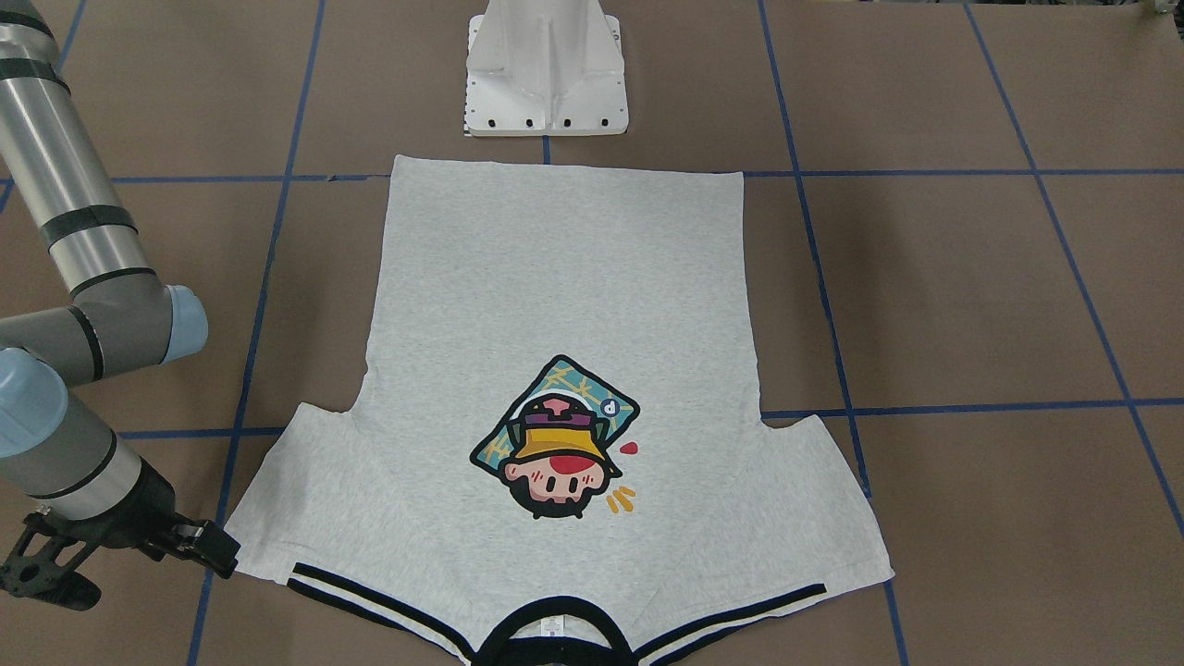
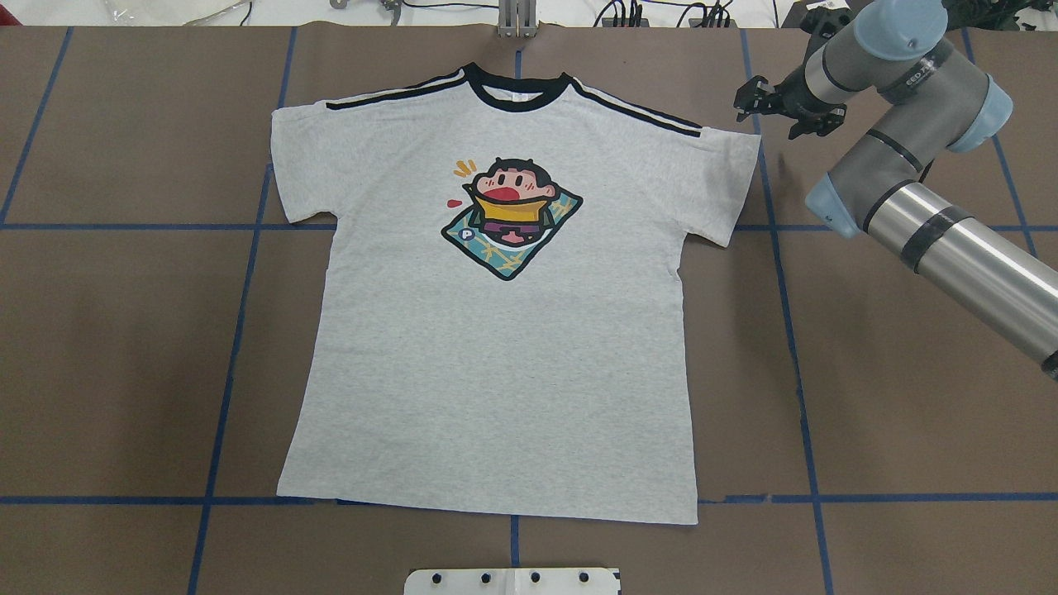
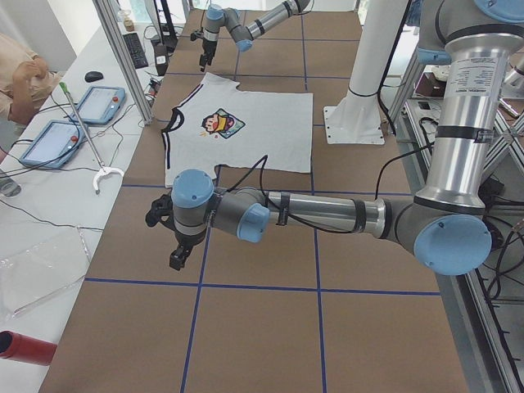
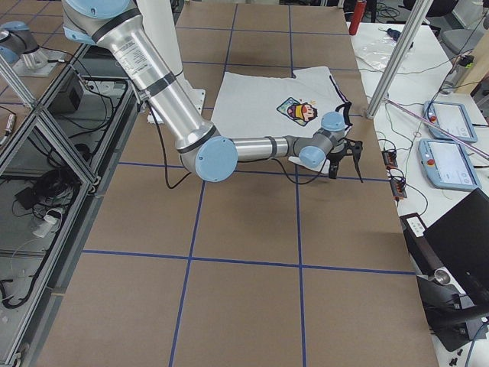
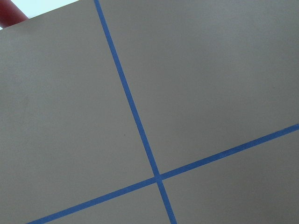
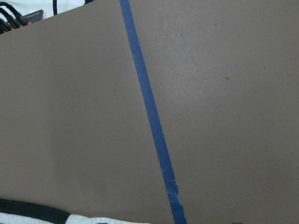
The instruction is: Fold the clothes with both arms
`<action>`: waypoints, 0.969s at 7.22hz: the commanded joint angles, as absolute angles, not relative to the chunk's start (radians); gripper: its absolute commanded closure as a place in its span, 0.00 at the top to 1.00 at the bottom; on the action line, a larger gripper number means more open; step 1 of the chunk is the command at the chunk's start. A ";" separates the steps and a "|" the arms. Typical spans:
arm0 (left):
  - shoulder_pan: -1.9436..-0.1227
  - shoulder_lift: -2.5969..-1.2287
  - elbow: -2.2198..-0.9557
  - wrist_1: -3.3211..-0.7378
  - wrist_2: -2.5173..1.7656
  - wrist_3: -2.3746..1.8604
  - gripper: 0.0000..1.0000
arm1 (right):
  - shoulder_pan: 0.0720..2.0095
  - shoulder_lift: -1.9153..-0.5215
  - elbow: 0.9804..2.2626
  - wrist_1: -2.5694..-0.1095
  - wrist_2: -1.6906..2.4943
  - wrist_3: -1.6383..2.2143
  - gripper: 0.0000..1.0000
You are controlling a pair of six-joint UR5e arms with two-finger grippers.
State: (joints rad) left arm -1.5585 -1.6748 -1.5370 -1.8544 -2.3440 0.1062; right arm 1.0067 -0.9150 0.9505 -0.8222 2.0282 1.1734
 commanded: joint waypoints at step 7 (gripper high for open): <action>-1.560 -1.674 -1.540 -1.893 -2.344 0.104 1.00 | 0.989 -0.908 0.927 -0.822 2.020 1.173 0.03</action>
State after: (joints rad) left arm -1.5590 -1.6736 -1.5401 -1.8928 -2.3445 0.1045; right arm 0.9912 -0.9086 0.9282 -0.8222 2.0203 1.1735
